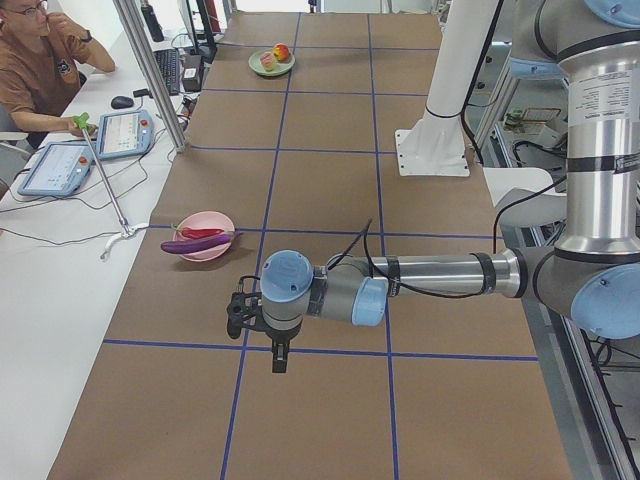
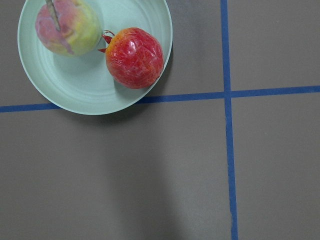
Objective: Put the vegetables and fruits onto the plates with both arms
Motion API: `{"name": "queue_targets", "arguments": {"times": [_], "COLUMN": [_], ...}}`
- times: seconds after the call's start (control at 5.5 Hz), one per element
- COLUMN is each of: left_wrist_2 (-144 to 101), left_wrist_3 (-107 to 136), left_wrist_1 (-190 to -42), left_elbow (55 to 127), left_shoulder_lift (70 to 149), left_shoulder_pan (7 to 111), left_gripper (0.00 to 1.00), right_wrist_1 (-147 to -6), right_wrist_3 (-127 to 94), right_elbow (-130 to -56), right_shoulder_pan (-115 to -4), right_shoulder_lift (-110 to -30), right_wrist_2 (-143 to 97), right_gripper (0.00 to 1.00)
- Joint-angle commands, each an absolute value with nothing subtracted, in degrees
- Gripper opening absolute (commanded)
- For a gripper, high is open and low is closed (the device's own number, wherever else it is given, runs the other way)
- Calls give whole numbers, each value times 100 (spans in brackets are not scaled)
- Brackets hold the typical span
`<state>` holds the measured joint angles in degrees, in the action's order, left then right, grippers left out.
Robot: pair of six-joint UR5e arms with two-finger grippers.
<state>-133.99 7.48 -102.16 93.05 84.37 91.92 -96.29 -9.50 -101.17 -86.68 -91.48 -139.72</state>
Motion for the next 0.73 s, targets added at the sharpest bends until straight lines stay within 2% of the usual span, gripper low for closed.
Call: {"name": "queue_targets", "arguments": {"times": [0.0, 0.55], "left_wrist_2": [-13184, -13175], "left_wrist_3": [747, 695], "left_wrist_1": [-9864, -9765], "left_elbow": [9360, 9360], "left_shoulder_lift": [8507, 8596], "left_shoulder_pan": [9080, 9079], "left_gripper": [100, 100], "right_wrist_1": [-9624, -9624], "right_wrist_3": [-494, -352], "right_elbow": [-9785, -9519], "right_shoulder_pan": [-8964, -9157], "right_shoulder_lift": [-9212, -9185], "right_wrist_2": [-14089, -14080], "right_gripper": [100, 100]}}
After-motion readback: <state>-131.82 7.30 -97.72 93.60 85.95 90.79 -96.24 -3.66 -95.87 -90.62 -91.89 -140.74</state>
